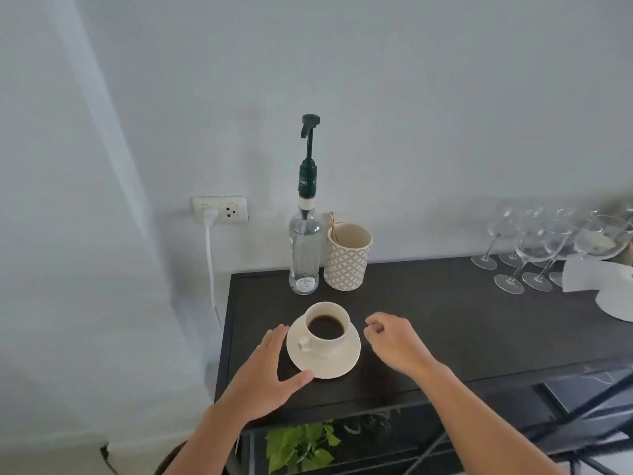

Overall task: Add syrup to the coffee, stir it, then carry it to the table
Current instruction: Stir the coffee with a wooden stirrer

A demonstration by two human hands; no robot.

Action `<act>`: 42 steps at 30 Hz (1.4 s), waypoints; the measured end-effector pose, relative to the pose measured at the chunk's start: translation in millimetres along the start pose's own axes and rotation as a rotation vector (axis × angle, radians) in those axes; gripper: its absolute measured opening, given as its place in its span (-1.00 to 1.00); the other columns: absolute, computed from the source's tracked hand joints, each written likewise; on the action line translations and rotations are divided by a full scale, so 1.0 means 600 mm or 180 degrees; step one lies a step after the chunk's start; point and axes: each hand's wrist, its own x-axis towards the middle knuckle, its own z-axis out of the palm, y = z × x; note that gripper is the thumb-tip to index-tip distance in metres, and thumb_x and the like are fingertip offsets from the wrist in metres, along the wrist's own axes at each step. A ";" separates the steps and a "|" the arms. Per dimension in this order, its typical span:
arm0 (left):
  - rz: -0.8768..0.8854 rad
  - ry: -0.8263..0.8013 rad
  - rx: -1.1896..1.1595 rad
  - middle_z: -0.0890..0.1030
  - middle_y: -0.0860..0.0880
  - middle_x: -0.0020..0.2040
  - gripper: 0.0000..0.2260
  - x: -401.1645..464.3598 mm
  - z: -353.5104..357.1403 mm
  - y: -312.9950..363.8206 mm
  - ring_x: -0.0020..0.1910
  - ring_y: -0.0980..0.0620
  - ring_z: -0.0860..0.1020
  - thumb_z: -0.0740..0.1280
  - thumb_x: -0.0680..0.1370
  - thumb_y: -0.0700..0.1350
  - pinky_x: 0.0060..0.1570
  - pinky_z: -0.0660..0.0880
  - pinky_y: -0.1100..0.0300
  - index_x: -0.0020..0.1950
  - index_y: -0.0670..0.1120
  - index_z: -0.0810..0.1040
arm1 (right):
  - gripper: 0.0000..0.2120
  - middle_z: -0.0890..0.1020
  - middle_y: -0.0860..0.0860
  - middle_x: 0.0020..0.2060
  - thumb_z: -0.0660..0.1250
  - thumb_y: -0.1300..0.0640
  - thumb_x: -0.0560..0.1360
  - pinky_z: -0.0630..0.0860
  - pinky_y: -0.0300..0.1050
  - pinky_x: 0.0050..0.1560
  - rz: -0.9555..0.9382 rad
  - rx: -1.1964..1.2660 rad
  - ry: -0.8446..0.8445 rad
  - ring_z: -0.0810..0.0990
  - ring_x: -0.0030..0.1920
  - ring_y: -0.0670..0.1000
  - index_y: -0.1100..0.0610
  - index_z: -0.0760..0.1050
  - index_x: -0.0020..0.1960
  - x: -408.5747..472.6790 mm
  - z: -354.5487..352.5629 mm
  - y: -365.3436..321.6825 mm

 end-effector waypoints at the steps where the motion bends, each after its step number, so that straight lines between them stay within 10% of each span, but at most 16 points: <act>1: 0.0027 -0.0063 -0.0042 -0.03 0.17 0.66 -0.09 0.004 0.004 -0.004 0.65 0.05 -0.01 0.32 0.43 0.43 0.55 0.15 -0.10 0.62 0.20 -0.09 | -0.65 0.64 -0.04 0.18 0.26 0.06 0.64 0.48 -0.22 0.07 0.0043 0.0031 -0.0007 0.61 0.11 -0.05 0.09 0.54 0.39 -0.001 0.006 0.005; 24: 0.0167 0.0526 0.1041 -0.07 0.22 0.65 -0.11 0.037 0.072 -0.014 0.62 0.26 -0.08 0.06 0.45 0.54 0.60 -0.08 0.19 0.65 0.12 -0.03 | -0.48 0.45 -0.12 0.48 0.20 -0.15 0.66 0.01 -0.25 0.50 -0.1069 -0.0839 0.0267 0.33 0.52 -0.08 0.00 0.32 0.57 -0.001 0.086 0.110; 37: 0.0125 0.0543 0.0993 -0.04 0.22 0.65 -0.14 0.037 0.069 -0.015 0.61 0.28 -0.05 0.17 0.47 0.49 0.60 -0.05 0.18 0.64 0.12 0.02 | -0.49 0.52 -0.07 0.45 0.32 -0.06 0.63 0.21 -0.12 0.54 -0.1166 -0.0700 0.0190 0.40 0.51 -0.02 0.08 0.43 0.53 -0.002 0.082 0.109; 42: 0.0143 0.0588 0.0942 -0.08 0.26 0.63 -0.15 0.039 0.070 -0.018 0.55 0.31 -0.15 0.18 0.47 0.48 0.50 -0.23 0.32 0.64 0.15 -0.01 | -0.85 0.66 -0.21 -0.02 0.38 0.14 0.61 0.59 -0.14 0.19 -0.0585 0.0244 0.0364 0.62 0.05 -0.21 0.03 0.69 0.13 0.037 0.037 0.075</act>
